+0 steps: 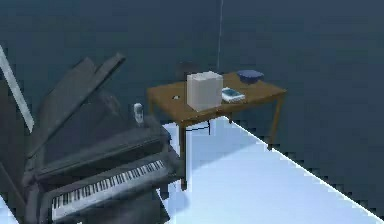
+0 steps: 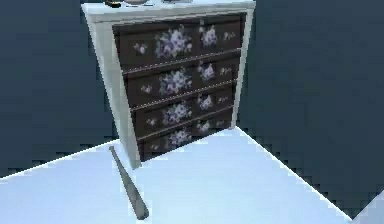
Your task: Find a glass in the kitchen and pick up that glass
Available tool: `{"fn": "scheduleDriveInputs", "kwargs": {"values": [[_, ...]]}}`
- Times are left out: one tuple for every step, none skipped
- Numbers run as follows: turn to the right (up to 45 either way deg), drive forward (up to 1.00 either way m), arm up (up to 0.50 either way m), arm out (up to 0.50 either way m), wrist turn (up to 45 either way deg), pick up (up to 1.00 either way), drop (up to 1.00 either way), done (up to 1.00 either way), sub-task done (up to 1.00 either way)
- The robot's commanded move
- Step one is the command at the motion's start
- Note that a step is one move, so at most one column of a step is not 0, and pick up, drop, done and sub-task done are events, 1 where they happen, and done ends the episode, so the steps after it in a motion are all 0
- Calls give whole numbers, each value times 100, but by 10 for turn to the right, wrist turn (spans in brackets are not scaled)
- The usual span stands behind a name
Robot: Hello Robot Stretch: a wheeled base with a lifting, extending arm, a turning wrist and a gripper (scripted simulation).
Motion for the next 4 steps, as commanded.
{"fn": "scheduleDriveInputs", "kwargs": {"values": [[-450,0,0,0,0,0,0,0,0],[-210,0,0,0,0,0,0,0,0],[0,100,0,0,0,0,0,0,0],[-30,0,0,0,0,0,0,0,0]]}}
